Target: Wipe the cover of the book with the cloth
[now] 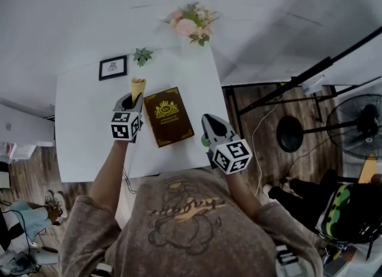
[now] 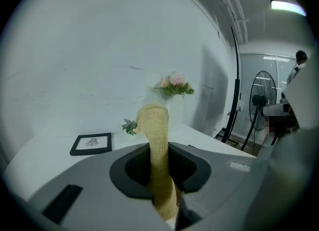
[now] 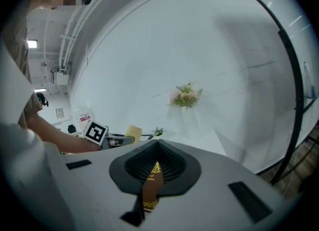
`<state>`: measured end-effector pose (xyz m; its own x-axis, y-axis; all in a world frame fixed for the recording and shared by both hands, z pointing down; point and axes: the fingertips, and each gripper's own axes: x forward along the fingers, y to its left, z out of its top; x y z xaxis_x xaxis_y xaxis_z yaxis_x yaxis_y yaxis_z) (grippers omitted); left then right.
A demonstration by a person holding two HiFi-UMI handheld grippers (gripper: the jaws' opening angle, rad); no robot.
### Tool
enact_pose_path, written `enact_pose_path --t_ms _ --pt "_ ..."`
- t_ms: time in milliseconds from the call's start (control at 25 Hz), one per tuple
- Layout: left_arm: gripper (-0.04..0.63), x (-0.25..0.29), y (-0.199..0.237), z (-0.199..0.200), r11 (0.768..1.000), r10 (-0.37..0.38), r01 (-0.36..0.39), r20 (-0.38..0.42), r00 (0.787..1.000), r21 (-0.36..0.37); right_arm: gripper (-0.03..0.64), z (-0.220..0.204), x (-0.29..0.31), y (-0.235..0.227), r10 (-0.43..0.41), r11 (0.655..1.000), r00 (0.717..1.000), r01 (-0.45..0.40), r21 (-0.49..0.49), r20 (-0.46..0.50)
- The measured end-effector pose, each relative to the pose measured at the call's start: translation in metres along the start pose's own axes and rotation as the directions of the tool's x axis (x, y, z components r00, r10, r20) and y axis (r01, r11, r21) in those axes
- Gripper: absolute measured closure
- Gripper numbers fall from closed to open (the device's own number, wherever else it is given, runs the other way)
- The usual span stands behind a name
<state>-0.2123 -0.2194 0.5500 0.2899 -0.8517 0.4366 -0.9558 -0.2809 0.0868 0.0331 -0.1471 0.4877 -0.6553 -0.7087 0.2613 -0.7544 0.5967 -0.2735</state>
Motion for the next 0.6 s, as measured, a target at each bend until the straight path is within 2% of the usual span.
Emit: enact_pose_path --t_ms 160,600 --pt "0.534 0.023 -0.002 -0.011 0.999 -0.026 0.028 -0.051 0.998 0.041 0.612 -0.001 -0.006 -0.009 -0.025 1.0 1.0 0.025 0.004 -0.003" --pt "0.534 0.057 -0.02 -0.036 0.991 -0.083 0.097 -0.146 0.986 0.091 0.612 -0.008 -0.012 -0.022 -0.068 0.997 0.997 0.068 0.018 -0.02"
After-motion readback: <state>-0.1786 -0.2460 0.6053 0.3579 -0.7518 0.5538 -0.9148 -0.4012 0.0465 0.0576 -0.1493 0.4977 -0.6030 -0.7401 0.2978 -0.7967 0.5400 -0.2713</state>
